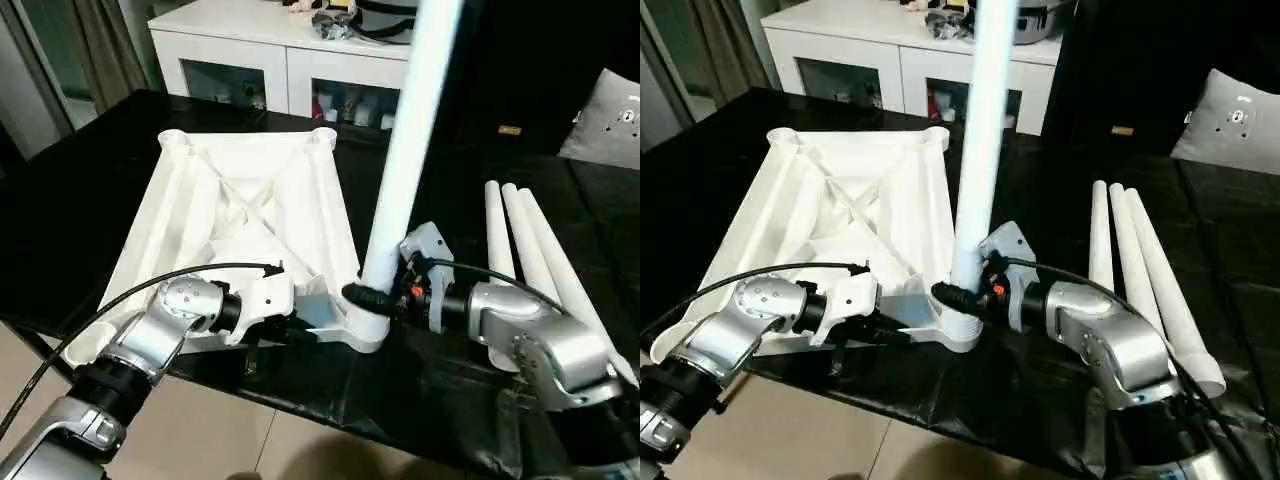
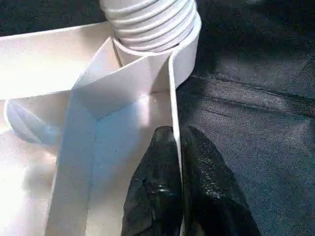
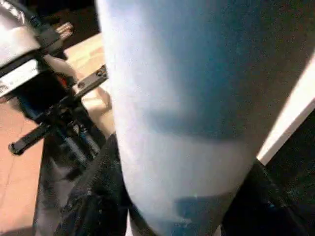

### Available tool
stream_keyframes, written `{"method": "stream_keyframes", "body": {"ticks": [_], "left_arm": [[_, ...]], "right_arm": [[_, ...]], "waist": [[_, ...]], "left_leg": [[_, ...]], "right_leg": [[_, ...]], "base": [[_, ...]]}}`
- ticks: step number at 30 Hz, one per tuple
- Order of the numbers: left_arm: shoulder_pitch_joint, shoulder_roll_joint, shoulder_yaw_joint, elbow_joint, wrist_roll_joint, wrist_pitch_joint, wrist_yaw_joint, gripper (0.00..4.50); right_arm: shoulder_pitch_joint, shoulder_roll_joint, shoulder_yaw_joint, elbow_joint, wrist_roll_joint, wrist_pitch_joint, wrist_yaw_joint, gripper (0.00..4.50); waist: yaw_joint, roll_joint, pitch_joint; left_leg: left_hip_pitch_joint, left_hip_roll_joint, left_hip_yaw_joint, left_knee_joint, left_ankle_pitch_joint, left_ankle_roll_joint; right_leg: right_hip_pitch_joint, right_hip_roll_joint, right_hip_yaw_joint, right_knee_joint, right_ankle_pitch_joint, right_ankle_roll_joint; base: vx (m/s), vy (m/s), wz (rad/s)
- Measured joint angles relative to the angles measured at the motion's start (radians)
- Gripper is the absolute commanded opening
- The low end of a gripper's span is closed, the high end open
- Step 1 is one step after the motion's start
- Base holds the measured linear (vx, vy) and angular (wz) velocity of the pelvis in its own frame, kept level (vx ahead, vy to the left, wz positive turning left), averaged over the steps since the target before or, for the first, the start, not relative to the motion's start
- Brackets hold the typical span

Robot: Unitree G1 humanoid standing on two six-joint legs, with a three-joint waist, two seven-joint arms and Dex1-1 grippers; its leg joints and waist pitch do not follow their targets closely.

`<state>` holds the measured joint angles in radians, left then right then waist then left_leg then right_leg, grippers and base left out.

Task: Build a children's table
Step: Insert table leg to table base

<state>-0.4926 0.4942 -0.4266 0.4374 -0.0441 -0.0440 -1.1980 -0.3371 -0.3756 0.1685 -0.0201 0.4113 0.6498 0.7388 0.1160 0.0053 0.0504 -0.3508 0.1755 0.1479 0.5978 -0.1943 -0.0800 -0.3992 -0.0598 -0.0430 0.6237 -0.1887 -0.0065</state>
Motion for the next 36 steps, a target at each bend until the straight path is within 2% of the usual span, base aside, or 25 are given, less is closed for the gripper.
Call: {"method": "stream_keyframes", "body": {"ticks": [4,7,11,14,17,21,25,30,33,36], "left_arm": [[0.004,0.001,0.007,-0.004,0.0,0.008,-0.006,0.0],[0.011,0.001,0.011,-0.013,0.0,0.016,-0.006,0.0],[0.016,-0.001,0.016,-0.02,0.0,0.025,-0.002,0.0],[0.026,-0.014,0.017,-0.02,0.003,0.027,0.012,0.0],[0.03,-0.024,0.017,-0.019,0.008,0.028,0.021,0.0],[0.031,-0.037,0.017,-0.015,0.018,0.028,0.034,0.0],[0.031,-0.04,0.017,-0.006,0.021,0.028,0.047,0.0],[0.029,-0.039,0.019,0.005,0.025,0.028,0.054,0.0],[0.026,-0.039,0.02,0.014,0.028,0.028,0.048,0.0],[0.012,-0.034,0.02,0.038,0.027,0.025,0.025,0.0]], "right_arm": [[0.024,0.02,-0.028,0.017,0.022,-0.025,-0.002,1.89],[0.065,0.055,-0.086,0.036,0.066,-0.036,-0.006,1.89],[0.098,0.072,-0.115,0.048,0.093,-0.07,-0.004,1.89],[0.155,0.085,-0.132,0.06,0.098,-0.154,0.017,1.89],[0.197,0.086,-0.131,0.058,0.089,-0.227,0.024,1.89],[0.214,0.044,-0.056,0.031,-0.014,-0.348,0.015,1.89],[0.21,0.032,-0.013,0.031,-0.089,-0.426,0.01,1.89],[0.155,0.003,0.041,0.047,-0.143,-0.428,0.019,1.89],[0.108,-0.018,0.08,0.073,-0.165,-0.414,0.055,1.89],[0.042,-0.018,0.091,0.12,-0.168,-0.359,0.115,1.89]], "waist": [[-0.001,0.0,0.0],[-0.001,0.0,-0.001],[-0.001,0.002,-0.001],[0.002,0.012,-0.008],[0.002,0.017,-0.011],[0.003,0.021,-0.013],[-0.004,0.021,-0.014],[-0.012,0.019,-0.014],[-0.017,0.018,-0.014],[-0.026,0.013,-0.017]], "left_leg": [[0.0,0.0,0.0,-0.001,0.0,0.0],[0.0,0.0,0.0,-0.002,0.0,0.0],[0.0,0.0,0.0,-0.003,0.0,0.0],[0.0,-0.001,0.001,-0.006,0.0,0.0],[0.0,-0.001,0.001,-0.007,0.0,0.001],[0.001,-0.001,0.001,-0.008,0.0,0.001],[0.005,-0.001,0.001,-0.008,0.0,0.001],[0.007,-0.001,0.0,-0.008,0.0,0.001],[0.013,-0.001,-0.002,-0.009,-0.001,0.001],[0.016,-0.001,-0.002,-0.014,-0.001,0.001]], "right_leg": [[0.0,0.0,0.0,0.0,0.0,0.0],[0.0,0.0,0.0,-0.001,0.0,0.0],[0.0,0.0,0.0,-0.002,0.0,0.0],[0.003,0.0,0.0,-0.009,0.0,0.0],[0.005,0.0,0.0,-0.011,0.0,0.0],[0.007,0.0,0.0,-0.013,0.0,0.0],[0.011,0.0,0.0,-0.015,-0.001,0.001],[0.011,0.0,-0.001,-0.017,-0.001,0.001],[0.015,0.0,-0.003,-0.022,-0.001,0.001],[0.018,0.0,-0.004,-0.029,-0.001,0.001]], "base": [[0.0,0.0,0.0],[0.0,0.0,0.0],[0.0,0.0,0.0],[0.0,0.0,0.0],[0.0,0.0,0.0],[0.0,0.0,0.0],[0.0,0.0,0.0],[0.0,0.0,0.0],[0.0,0.0,0.0],[0.0,0.0,0.0]]}}
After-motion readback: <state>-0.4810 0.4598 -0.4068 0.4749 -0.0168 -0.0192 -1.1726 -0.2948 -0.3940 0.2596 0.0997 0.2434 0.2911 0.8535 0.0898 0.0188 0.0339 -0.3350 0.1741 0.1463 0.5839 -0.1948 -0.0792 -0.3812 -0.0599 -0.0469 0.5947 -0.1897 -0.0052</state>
